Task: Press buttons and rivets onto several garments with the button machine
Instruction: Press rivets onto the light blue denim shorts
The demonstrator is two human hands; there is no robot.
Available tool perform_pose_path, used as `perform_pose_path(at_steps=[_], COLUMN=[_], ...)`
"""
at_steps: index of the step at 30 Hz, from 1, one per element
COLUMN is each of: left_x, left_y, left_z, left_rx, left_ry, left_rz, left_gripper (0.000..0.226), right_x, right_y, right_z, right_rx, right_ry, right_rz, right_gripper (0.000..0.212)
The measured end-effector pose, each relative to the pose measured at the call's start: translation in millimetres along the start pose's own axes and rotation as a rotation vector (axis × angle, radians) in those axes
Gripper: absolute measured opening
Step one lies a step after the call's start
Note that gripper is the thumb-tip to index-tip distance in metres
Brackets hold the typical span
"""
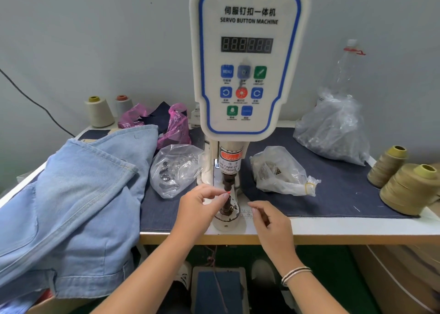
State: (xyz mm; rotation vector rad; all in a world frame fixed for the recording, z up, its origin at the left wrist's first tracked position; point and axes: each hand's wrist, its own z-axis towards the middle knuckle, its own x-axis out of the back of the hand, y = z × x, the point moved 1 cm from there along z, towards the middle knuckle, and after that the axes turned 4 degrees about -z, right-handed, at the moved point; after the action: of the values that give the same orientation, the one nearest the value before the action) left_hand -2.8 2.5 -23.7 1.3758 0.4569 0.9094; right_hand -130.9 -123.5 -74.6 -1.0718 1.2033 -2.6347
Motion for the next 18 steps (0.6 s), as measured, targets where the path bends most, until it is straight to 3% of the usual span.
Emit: perform_pose_path(at_steps=[7,15,18], left_x=[3,5,8], left_y=[5,0,-5], left_z=[7,4,8], left_rx=[0.05,0.093,0.066], left_ry=[-0.039,-0.051,0.045], left_rz=[0.05,-0.073,-0.101], left_gripper=[0.01,0.008,0.024], right_x=[0,0,1], right_y=[-3,-3,-5], right_z=[0,-1,1], right_rx=[-0.02,-0.019,-0.024], right_ry=[-0.001,0.002,0.003], right_rz=[-0.005,-0.007,0.045], right_gripper=[0.017,0.017,0.018])
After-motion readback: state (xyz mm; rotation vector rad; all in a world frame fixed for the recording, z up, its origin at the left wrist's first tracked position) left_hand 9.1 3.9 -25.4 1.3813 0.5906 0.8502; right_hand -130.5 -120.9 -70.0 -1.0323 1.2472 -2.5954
